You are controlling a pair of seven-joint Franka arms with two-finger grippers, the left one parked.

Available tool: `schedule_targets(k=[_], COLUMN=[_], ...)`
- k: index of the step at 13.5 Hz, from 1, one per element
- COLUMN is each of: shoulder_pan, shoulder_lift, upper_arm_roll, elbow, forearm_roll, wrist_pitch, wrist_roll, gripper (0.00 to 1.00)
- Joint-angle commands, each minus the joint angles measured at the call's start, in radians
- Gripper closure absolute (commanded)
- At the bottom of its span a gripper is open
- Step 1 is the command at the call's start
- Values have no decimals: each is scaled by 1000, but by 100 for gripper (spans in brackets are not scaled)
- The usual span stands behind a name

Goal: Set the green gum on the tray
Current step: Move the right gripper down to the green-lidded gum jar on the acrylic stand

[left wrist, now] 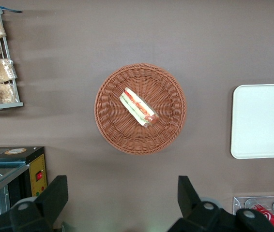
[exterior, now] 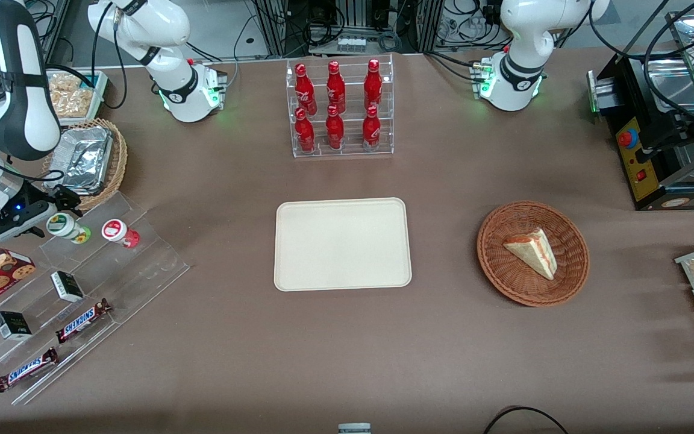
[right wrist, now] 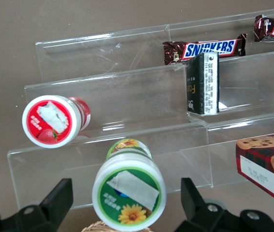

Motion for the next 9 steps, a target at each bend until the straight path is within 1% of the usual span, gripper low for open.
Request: schedule_targets(k=[1, 2, 3, 7, 9], shoulder_pan=[-2, 1, 1, 1, 1], shoulder_lift=[5, 4, 2, -7, -22], upper_arm_roll=[2, 2, 2, 8, 13], elbow=[-5, -5, -5, 15, 56], forearm_roll=[2, 2, 2, 2, 0], wrist_pitch=[31, 31, 29, 3, -81], wrist_roll=[-19, -8, -6, -17, -19], gripper=[41, 78, 100, 100, 100])
